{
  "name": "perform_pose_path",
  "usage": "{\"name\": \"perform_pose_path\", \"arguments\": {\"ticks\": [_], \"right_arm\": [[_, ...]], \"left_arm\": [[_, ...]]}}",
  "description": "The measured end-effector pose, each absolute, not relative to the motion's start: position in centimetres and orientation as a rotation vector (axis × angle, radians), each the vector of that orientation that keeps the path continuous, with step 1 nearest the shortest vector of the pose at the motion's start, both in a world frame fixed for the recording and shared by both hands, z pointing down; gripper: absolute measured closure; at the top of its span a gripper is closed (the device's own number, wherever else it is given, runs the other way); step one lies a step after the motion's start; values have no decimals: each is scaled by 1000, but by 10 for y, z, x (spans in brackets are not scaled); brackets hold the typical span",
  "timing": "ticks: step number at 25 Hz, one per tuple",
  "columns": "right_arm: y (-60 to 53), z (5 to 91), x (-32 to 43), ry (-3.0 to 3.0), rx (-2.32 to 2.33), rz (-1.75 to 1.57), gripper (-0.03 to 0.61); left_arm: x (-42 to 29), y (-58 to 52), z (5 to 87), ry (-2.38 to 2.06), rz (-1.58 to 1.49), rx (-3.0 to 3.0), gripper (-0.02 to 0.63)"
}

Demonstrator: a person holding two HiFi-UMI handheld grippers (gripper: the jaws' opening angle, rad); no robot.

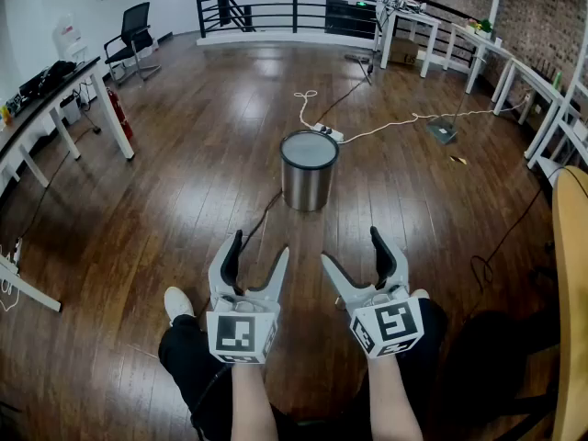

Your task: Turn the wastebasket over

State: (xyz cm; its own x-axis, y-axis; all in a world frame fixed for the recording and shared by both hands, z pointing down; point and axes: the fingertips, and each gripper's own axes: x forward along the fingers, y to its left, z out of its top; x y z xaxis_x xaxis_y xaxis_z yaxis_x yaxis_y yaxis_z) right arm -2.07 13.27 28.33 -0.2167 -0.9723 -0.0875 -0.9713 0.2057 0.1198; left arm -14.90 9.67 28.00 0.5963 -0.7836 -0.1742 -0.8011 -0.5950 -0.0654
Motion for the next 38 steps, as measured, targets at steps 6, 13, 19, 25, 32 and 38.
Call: {"name": "perform_pose_path", "arguments": {"ticks": [6,13,19,25,32,38], "right_arm": [[65,277,21,-2465,1944,-249,196],[-26,282,60,-2485,1929,-224,196],[-106,266,84,-2499,1884,-287,196],[-188,244,103,-2519,1789,-388,198],[-256,272,123,-2552,1601,-284,198],[-317,329,112,-2577,1322,-95,210]], "left_arm": [[-111,32,287,1356,150,-2687,290],[-68,-60,291,1320,141,-2718,291],[-41,-143,280,1300,156,-2702,296],[-21,-222,267,1347,177,-2640,298],[12,-292,274,1409,133,-2633,302],[8,-354,302,1515,82,-2639,308]]}}
